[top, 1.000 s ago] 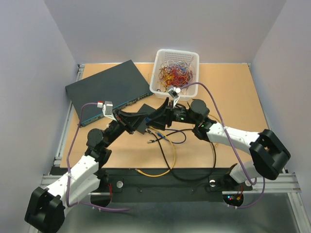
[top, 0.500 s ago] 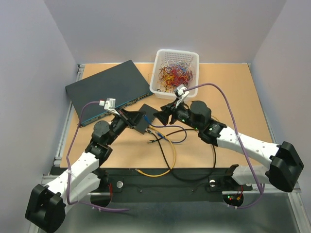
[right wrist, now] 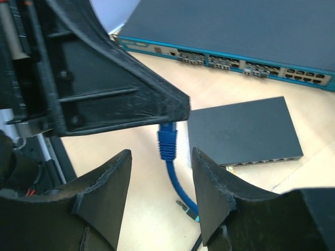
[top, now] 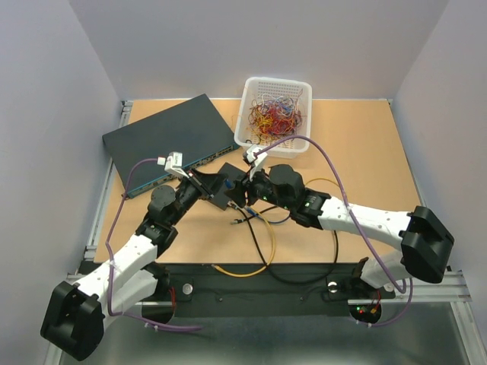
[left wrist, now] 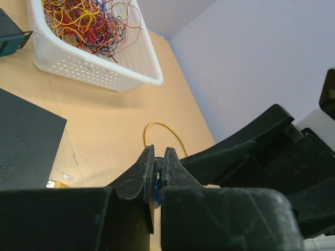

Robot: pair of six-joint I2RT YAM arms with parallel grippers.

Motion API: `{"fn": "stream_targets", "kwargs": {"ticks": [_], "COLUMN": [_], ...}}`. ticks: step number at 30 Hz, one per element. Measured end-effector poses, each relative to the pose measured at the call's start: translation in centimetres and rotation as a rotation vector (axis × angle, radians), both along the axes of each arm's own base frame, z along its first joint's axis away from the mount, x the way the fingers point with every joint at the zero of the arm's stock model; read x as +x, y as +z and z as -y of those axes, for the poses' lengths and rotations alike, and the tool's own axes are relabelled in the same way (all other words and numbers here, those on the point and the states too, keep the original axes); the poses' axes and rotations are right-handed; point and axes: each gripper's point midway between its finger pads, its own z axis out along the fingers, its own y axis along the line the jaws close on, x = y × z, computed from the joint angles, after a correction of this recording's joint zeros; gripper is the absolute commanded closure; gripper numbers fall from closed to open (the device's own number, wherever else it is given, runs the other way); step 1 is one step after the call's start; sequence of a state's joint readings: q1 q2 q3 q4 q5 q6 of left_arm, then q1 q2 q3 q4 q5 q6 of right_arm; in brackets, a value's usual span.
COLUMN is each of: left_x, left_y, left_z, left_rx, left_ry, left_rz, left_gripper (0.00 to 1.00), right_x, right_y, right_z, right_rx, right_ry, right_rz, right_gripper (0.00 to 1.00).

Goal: Insert the plug into the switch port

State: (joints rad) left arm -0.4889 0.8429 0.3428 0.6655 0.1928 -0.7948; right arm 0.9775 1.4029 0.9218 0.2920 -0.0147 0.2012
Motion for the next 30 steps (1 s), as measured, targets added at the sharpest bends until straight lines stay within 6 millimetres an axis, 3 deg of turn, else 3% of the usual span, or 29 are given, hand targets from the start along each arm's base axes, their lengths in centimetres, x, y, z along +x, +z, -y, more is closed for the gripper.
{"fn": "stream_targets", "kwargs": {"ticks": [5, 10, 20, 30], "left_x": [0.1, 0.1, 0.2, 0.2], "left_y": [-0.1, -0.1, -0.1, -0.2], "left_z": [-0.1, -0.1, -0.2, -0.3], "left_rx": [0.002, 0.002, 0.003, 0.004], "left_ry": [0.005, 0.007, 0.016, 0.02], "left_rz": [-0.004, -0.005, -0.005, -0.008], "left_gripper": [1.0, 1.0, 1.0, 1.0], "right_x": [0.7, 1.0, 1.6, 1.5], "right_y": [-1.0, -1.1, -0.9, -0.9], "right_z": [0.1, 0.2, -0.4, -0.7], "right_rx": [-0.026, -0.029, -0.028, -0.028], "right_ry": [-0.034, -0.051, -0.056, -0.057], "right_rz": [-0.004, -0.001, 0.001, 0.0], "right_gripper": [0.5, 0.63, 0.73, 1.0]}}
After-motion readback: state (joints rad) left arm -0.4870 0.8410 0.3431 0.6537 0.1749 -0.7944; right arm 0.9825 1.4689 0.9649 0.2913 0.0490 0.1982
